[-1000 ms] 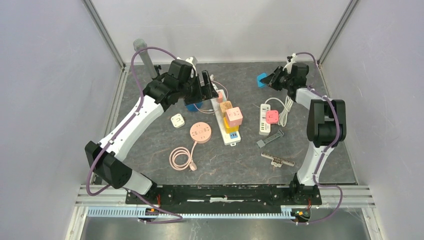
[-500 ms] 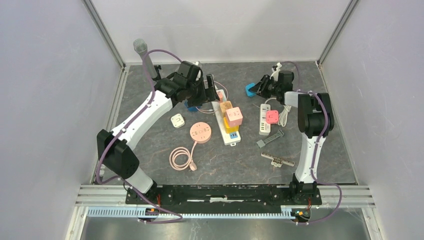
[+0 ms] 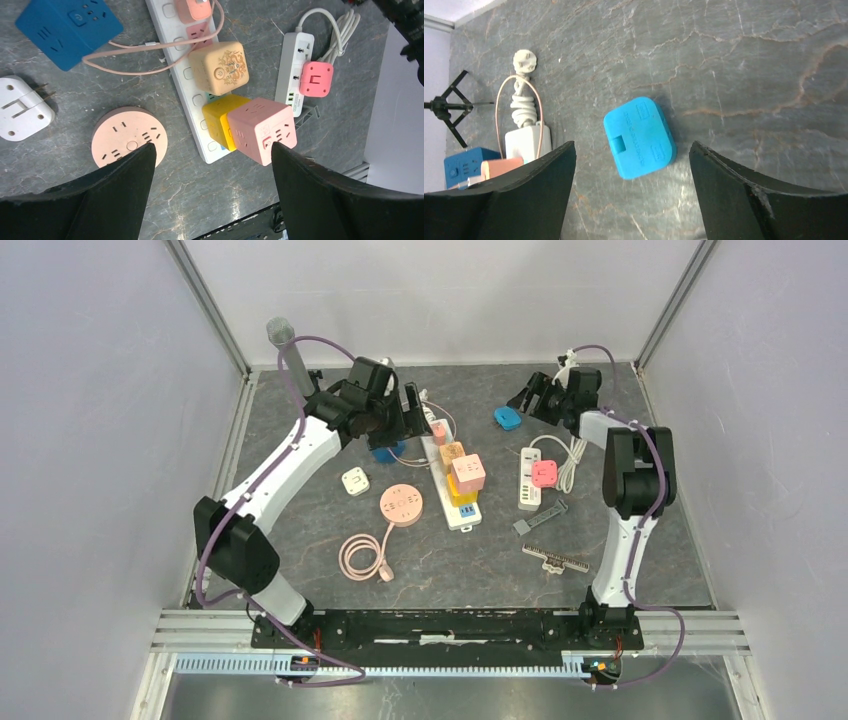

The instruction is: Pull the plug off the socket

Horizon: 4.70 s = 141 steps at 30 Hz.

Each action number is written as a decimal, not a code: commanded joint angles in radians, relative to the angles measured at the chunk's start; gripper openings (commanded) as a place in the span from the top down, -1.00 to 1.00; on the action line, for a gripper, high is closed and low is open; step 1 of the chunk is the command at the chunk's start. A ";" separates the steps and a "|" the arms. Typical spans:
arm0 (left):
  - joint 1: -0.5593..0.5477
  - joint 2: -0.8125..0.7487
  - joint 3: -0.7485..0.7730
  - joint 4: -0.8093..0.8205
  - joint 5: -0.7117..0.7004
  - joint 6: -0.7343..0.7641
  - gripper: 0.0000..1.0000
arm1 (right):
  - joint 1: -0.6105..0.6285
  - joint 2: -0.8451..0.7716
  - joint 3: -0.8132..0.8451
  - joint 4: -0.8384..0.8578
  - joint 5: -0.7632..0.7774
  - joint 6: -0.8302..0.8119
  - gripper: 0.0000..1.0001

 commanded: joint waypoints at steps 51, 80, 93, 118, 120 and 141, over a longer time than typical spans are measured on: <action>0.046 -0.058 -0.450 0.461 0.410 -0.257 -0.40 | 0.711 -0.579 -0.175 -0.682 0.711 -0.110 -0.24; -0.044 0.125 -0.413 0.588 0.370 -0.104 0.22 | 0.748 -0.581 -0.221 -0.644 0.737 0.042 1.00; -0.052 0.188 -0.495 0.516 0.294 -0.029 0.37 | 0.748 -0.578 -0.136 -0.629 0.699 0.013 1.00; -0.048 0.238 -0.488 0.383 0.227 0.021 0.60 | 0.735 -0.584 -0.073 -0.606 0.663 -0.037 1.00; -0.047 0.241 -0.488 0.383 0.228 0.022 0.62 | 0.751 -0.573 -0.074 -0.610 0.683 -0.042 1.00; -0.034 0.260 -0.493 0.376 0.220 0.025 0.68 | 0.800 -0.557 -0.017 -0.654 0.739 -0.051 1.00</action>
